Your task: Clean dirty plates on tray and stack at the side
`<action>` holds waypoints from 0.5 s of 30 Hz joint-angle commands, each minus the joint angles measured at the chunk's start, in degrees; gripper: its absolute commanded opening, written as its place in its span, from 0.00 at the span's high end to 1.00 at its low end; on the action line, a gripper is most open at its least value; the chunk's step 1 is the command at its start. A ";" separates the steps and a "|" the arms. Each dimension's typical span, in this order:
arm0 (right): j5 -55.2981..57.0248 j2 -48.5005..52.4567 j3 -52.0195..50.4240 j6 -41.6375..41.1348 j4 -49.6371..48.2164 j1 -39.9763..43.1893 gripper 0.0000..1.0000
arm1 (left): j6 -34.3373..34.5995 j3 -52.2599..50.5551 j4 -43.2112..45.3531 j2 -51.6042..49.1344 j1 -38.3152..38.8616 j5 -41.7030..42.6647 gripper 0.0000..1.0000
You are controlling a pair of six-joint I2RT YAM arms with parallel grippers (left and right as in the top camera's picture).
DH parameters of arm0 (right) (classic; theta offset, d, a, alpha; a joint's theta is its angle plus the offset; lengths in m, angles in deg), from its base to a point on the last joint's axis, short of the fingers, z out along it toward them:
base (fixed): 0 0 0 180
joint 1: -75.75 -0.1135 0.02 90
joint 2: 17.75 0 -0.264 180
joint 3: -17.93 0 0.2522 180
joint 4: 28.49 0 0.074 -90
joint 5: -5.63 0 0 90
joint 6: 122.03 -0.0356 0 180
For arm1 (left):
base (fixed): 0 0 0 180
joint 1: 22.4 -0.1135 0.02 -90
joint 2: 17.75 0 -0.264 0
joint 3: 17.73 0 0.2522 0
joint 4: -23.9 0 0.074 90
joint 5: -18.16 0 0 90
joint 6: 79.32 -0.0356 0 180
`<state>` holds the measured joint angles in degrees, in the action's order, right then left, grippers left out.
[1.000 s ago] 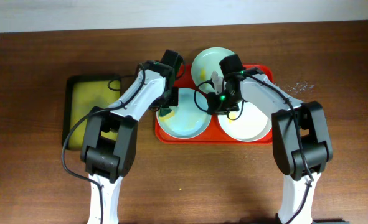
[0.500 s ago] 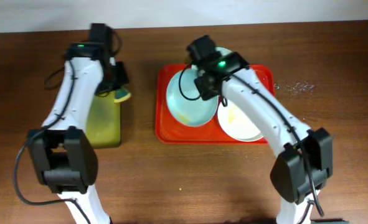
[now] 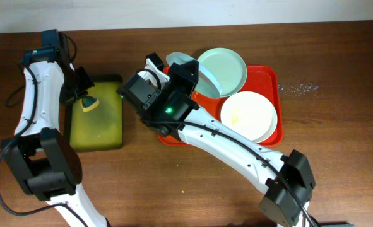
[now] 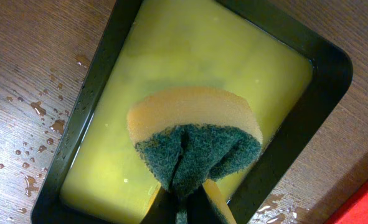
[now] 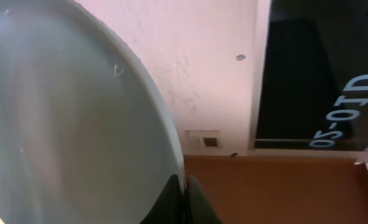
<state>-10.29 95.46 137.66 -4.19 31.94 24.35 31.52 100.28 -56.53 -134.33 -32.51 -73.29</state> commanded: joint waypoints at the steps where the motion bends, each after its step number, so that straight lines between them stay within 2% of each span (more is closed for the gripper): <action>1: -19.71 -0.63 -1.31 -5.01 4.96 3.26 0.96 | 0.13 0.57 -0.57 0.87 -0.17 0.24 1.00; 2: -17.94 0.48 -2.45 -5.03 4.63 5.07 0.96 | 0.13 0.57 -0.59 0.87 -0.17 0.63 1.00; 5: 5.79 0.98 -2.34 -4.44 -2.34 5.66 0.96 | 0.13 0.57 -0.61 0.87 -0.13 1.31 1.00; 6: 8.28 0.83 -2.12 -4.33 -4.81 5.40 0.96 | 0.13 0.57 -0.68 0.87 -0.13 1.29 1.00; 7: 5.31 0.72 -2.10 -4.85 -5.09 5.20 0.96 | 0.13 0.57 -0.70 0.87 -0.13 1.31 1.00; 9: -20.24 0.74 -2.47 -7.37 0.81 5.88 0.96 | 0.13 0.57 -0.68 0.87 -0.11 1.31 1.00; 10: -43.41 0.74 -3.39 -8.26 3.58 8.79 0.96 | 0.13 0.57 -0.68 0.87 -0.13 1.29 1.00; 12: -47.43 0.26 -3.23 -24.33 3.69 14.75 0.96 | 0.13 0.57 -0.66 0.87 -0.13 1.29 1.00; 13: -48.35 -0.33 -3.08 -28.33 3.98 17.38 0.96 | 0.13 0.57 -0.63 0.87 -0.13 1.29 1.00; 15: -64.30 -3.65 -2.99 -30.12 4.09 28.28 0.96 | 0.13 0.57 -0.46 0.87 -0.07 1.29 1.00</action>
<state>-56.06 96.57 134.45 -26.48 36.01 43.32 31.52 100.28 -56.99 -134.33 -32.51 -72.44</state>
